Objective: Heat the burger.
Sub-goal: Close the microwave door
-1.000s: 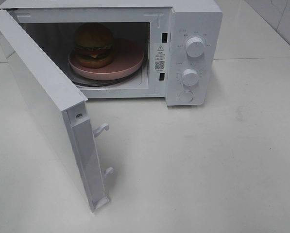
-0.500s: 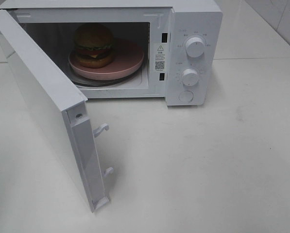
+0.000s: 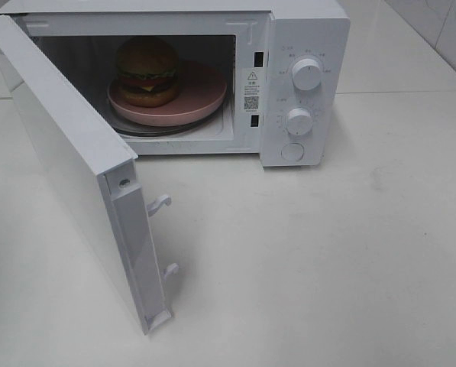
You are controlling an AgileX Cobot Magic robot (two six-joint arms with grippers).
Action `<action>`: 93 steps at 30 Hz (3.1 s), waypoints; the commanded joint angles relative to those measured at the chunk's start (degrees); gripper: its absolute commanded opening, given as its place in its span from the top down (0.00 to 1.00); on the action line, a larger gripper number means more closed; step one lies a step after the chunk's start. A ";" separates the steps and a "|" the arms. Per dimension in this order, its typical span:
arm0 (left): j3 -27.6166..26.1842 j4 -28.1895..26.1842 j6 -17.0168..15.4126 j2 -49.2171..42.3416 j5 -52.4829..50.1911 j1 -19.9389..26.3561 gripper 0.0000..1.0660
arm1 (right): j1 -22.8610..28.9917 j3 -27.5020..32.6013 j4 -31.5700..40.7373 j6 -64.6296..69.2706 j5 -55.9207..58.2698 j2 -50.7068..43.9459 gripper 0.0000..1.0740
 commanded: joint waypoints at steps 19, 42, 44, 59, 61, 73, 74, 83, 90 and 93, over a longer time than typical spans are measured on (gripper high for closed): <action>4.87 35.92 -25.55 25.44 -31.40 0.17 1.00 | -0.46 0.06 0.17 0.17 -0.63 -1.60 0.30; 3.44 11.00 -9.11 51.74 -52.20 -31.40 1.00 | -0.46 0.06 0.17 0.17 -0.63 -1.60 0.30; 3.44 7.62 -8.48 53.69 -55.12 -34.32 1.00 | -0.46 0.06 0.17 0.17 -0.63 -1.60 0.30; -8.25 -11.97 -2.69 64.74 -56.67 -48.64 1.00 | -0.46 0.06 0.17 0.17 -0.63 -1.60 0.30; -10.66 -13.18 -1.38 65.72 -55.98 -49.56 1.00 | -0.46 0.06 0.17 0.17 -0.63 -1.60 0.30; -25.27 -20.68 6.30 70.19 -48.76 -50.02 1.00 | -0.46 0.06 0.17 0.17 -0.63 -1.60 0.30; -27.96 -20.91 6.30 70.87 -47.84 -50.02 1.00 | -0.46 0.06 0.17 0.17 -0.63 -1.60 0.30; -36.67 -25.04 10.89 74.71 -43.37 -50.65 1.00 | -0.46 0.06 0.17 0.17 -0.63 -1.60 0.30; -41.94 -30.65 15.24 78.38 -42.46 -52.43 1.00 | -0.46 0.06 0.17 0.17 -0.63 -1.60 0.30; -43.89 -30.88 15.41 79.41 -41.14 -52.43 1.00 | -0.46 0.06 0.17 0.17 -0.63 -1.60 0.30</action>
